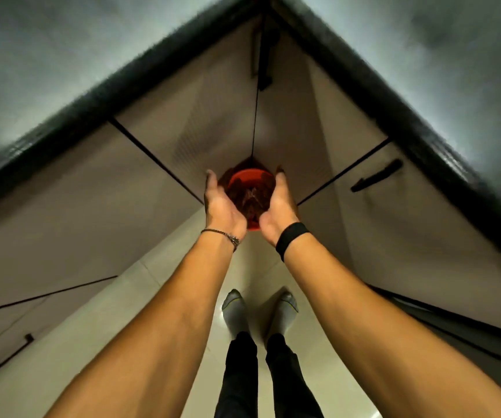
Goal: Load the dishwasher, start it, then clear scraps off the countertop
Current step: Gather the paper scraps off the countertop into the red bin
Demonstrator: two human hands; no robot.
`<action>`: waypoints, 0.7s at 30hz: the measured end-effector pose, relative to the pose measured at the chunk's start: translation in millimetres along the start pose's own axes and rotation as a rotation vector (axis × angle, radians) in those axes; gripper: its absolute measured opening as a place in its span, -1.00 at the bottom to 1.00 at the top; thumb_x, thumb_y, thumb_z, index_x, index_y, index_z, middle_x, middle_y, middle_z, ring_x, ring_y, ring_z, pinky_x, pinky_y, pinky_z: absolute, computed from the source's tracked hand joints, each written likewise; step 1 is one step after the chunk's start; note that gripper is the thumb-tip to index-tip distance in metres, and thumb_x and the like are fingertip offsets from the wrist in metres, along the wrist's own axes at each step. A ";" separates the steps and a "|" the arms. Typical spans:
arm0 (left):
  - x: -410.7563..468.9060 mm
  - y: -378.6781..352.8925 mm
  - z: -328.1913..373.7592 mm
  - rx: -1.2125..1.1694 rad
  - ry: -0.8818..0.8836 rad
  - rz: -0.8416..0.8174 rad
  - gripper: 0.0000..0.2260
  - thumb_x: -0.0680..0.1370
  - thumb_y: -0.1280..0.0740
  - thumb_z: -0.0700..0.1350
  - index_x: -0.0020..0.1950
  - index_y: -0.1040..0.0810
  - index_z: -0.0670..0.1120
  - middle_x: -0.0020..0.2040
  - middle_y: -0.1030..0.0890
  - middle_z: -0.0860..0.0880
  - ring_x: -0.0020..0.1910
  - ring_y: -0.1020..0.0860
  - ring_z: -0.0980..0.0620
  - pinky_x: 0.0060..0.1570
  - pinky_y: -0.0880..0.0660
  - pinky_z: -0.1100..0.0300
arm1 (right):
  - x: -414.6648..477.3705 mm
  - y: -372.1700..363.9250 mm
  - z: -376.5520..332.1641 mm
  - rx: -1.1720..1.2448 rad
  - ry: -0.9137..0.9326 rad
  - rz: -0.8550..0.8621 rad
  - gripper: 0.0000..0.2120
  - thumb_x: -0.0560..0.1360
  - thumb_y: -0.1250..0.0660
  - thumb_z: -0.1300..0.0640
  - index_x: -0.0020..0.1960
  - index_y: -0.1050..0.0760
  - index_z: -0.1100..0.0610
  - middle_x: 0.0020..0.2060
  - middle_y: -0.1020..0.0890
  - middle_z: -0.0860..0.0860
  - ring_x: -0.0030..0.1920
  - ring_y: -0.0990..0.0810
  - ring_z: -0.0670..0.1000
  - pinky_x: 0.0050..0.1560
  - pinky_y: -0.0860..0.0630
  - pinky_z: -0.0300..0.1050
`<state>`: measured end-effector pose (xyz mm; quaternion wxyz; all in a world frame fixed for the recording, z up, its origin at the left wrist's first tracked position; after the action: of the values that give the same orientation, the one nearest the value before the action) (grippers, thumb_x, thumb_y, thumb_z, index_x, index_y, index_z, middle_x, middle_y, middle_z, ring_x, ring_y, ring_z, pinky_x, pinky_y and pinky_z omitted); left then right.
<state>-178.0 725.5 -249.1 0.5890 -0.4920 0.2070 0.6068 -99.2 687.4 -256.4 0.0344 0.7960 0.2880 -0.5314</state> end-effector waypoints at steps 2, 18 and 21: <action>-51.3 -22.6 30.1 0.034 -0.072 -0.093 -0.39 0.65 -0.01 0.32 0.57 -0.34 -0.01 0.58 -0.29 -0.14 0.56 -0.26 -0.13 0.55 -0.14 -0.11 | -53.9 -21.2 -29.2 0.013 0.069 -0.104 -0.30 0.58 -0.17 -0.33 0.51 -0.32 0.14 0.50 -0.35 0.11 0.51 -0.32 0.10 0.52 -0.26 0.09; -311.5 -172.1 169.0 0.028 -0.378 -0.559 -0.38 0.66 0.03 0.32 0.43 -0.52 -0.05 0.38 -0.57 -0.08 0.40 -0.48 -0.03 0.45 -0.30 0.03 | -336.0 -74.5 -219.0 0.040 0.593 -0.370 -0.45 0.64 -0.12 -0.22 0.42 -0.44 0.16 0.36 -0.49 0.13 0.36 -0.47 0.07 0.42 -0.38 -0.01; -326.2 -196.6 168.8 0.072 -0.405 -0.633 -0.38 0.66 0.02 0.32 0.41 -0.54 -0.07 0.36 -0.58 -0.10 0.39 -0.49 -0.05 0.47 -0.30 0.01 | -353.9 -64.6 -237.7 0.053 0.669 -0.360 -0.46 0.63 -0.15 -0.24 0.39 -0.46 0.14 0.35 -0.51 0.12 0.37 -0.47 0.07 0.41 -0.40 -0.02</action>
<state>-115.1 742.4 162.4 0.7932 -0.3807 -0.0549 0.4721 -30.1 677.5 169.2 -0.1761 0.8627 0.4044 -0.2472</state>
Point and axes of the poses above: each hand's wrist, its own x-axis towards the middle knuckle, its own y-axis out of the back of the hand, z = x × y, the point moved 6 cm from there along x, towards the middle knuckle
